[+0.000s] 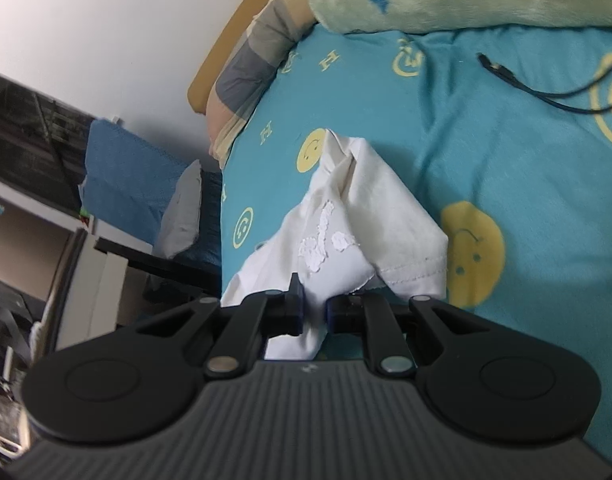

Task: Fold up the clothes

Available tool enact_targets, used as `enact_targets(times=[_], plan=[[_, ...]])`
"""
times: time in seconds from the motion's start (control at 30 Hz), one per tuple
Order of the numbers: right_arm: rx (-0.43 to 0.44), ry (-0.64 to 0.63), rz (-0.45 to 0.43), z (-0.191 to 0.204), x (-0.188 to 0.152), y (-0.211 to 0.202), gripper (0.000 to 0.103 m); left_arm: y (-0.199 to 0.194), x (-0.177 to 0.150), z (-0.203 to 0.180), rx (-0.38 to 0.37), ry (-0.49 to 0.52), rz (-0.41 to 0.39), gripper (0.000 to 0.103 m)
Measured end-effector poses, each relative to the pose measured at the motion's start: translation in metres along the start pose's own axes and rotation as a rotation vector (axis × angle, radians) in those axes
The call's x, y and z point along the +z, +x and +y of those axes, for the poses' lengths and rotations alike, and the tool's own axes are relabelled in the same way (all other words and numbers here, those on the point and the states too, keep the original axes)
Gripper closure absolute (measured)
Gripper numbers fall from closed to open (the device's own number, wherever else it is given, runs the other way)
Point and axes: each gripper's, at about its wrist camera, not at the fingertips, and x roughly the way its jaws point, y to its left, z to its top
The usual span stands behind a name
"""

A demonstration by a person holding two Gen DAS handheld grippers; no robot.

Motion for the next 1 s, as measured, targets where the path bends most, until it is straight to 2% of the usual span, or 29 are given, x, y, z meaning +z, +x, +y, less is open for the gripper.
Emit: enact_targets(times=[0.33, 0.5, 0.6, 0.7, 0.87, 0.97, 1.0], plan=[[0.064, 0.070, -0.080, 0.013, 0.014, -0.111, 0.090, -0.036, -0.060, -0.116, 0.046, 0.249, 0.100, 0.078], [0.054, 0.100, -0.107, 0.000, 0.049, -0.154, 0.090, -0.013, -0.105, -0.169, 0.078, 0.342, 0.155, 0.078], [0.021, 0.105, -0.128, -0.011, 0.092, -0.174, 0.090, 0.022, -0.134, -0.214, 0.066, 0.410, 0.197, 0.078], [-0.005, 0.054, -0.252, -0.007, 0.153, -0.215, 0.090, 0.067, -0.167, -0.275, 0.008, 0.482, 0.237, 0.078], [-0.048, -0.031, -0.459, -0.001, 0.254, -0.284, 0.090, 0.140, -0.235, -0.387, -0.210, 0.612, 0.307, 0.078], [-0.116, -0.117, -0.613, 0.000, 0.290, -0.333, 0.090, 0.180, -0.280, -0.427, -0.350, 0.699, 0.350, 0.078], [-0.138, -0.109, -0.611, -0.011, 0.285, -0.334, 0.090, 0.192, -0.296, -0.432, -0.381, 0.728, 0.362, 0.078]])
